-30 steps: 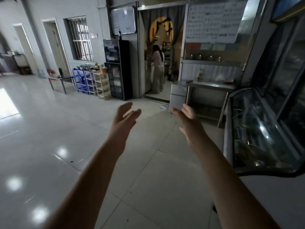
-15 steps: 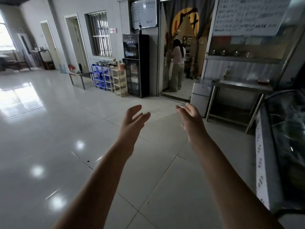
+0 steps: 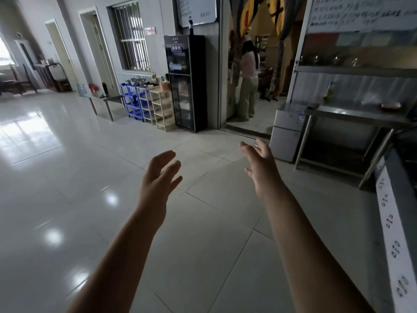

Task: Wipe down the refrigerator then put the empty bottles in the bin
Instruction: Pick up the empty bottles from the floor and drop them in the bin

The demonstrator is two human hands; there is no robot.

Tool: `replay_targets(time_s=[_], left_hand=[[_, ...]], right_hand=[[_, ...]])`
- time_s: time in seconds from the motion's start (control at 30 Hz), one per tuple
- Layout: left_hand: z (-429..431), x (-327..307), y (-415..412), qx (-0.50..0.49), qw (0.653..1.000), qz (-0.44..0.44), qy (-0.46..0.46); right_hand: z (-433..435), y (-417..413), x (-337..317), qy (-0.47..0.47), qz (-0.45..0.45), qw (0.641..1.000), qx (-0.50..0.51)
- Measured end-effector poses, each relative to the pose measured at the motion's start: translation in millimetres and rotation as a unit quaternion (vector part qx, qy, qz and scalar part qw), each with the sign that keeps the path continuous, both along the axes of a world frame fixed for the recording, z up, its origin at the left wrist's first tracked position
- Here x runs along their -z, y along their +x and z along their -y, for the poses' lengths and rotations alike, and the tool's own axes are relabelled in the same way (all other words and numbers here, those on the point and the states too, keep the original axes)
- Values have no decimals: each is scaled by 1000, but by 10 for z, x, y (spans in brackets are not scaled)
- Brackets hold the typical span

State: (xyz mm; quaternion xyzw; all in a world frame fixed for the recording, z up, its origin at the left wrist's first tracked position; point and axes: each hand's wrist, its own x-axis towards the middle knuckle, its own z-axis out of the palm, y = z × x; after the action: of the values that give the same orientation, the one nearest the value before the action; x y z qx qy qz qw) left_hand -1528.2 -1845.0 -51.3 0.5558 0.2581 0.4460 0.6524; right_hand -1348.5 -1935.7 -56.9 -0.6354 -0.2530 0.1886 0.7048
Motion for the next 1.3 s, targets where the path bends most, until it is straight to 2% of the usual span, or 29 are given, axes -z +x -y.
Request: replay_targets(time_s=[0.3, 0.47, 0.7, 0.97, 1.3], left_hand=[[-1705, 62, 824, 40, 999, 13, 7], [-2814, 35, 1259, 87, 996, -16, 18], [-3803, 128, 2130, 143, 989, -22, -9], [-4899, 46, 3564, 181, 983, -9, 13], [-6105, 0, 5397, 192, 980, -38, 34]], right_hand=[[-1531, 657, 207, -13, 5, 999, 33], [-2475, 1012, 170, -16, 5, 998, 55], [-3262, 1628, 289, -42, -10, 994, 102], [-4310, 2970, 173, -20, -12, 990, 136], [-5447, 4751, 94, -16, -25, 989, 143]])
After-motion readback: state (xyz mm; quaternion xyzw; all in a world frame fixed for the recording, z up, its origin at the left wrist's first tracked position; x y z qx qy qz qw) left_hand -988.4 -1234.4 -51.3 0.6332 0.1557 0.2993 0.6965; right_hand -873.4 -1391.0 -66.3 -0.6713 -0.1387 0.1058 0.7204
